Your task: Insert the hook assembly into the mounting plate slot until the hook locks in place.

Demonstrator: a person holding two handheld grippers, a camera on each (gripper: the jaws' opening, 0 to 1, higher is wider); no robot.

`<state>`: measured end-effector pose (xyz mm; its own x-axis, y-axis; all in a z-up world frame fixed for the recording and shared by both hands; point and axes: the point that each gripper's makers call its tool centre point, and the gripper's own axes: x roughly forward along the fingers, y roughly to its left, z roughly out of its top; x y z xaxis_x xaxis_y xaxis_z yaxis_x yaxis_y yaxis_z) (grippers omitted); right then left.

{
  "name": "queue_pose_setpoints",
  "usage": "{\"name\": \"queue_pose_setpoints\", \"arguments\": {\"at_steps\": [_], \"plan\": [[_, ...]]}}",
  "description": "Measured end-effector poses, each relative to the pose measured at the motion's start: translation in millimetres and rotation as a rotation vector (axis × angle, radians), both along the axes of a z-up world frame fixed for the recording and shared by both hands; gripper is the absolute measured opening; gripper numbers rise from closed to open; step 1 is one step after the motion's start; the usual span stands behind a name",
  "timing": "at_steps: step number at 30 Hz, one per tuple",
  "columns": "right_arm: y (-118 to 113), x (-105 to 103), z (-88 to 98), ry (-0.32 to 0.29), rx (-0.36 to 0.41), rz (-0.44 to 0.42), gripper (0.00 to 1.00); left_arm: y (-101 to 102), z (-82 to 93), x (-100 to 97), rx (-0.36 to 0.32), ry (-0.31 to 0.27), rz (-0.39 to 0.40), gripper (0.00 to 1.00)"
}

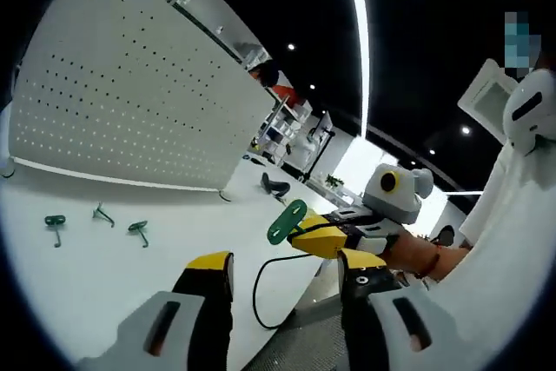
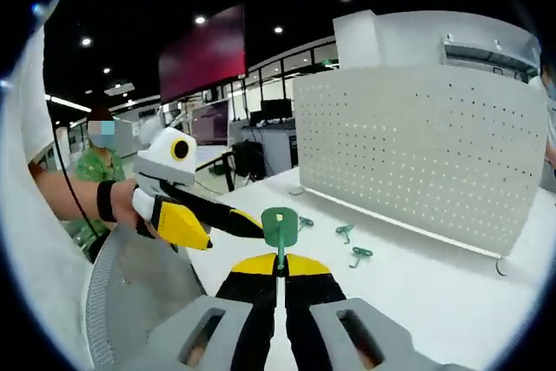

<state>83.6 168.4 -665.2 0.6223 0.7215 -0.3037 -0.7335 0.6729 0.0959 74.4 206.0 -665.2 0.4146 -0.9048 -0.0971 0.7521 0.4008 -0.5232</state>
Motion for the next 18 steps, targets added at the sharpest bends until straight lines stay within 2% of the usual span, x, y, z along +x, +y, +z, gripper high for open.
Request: {"name": "queue_pose_setpoints", "arguments": {"at_steps": [3,8,10,14,18], "plan": [[0,5,4.0,0.003,0.025,-0.023,0.0,5,3.0,5.2,0.028,-0.05,0.036,0.52],[4,10,5.8,0.001,0.005,-0.039,0.01,12,8.6,6.5,0.022,-0.072,0.053,0.54],[6,12,5.5,0.002,-0.004,-0.051,0.01,15,9.6,7.8,0.029,-0.082,0.063,0.57],[7,17,3.1,0.01,-0.015,-0.077,0.01,24,14.6,12.1,0.051,-0.145,0.11,0.63],[8,21,5.4,0.008,-0.016,-0.108,0.01,33,18.6,12.9,0.054,-0.172,0.13,0.68]]}}
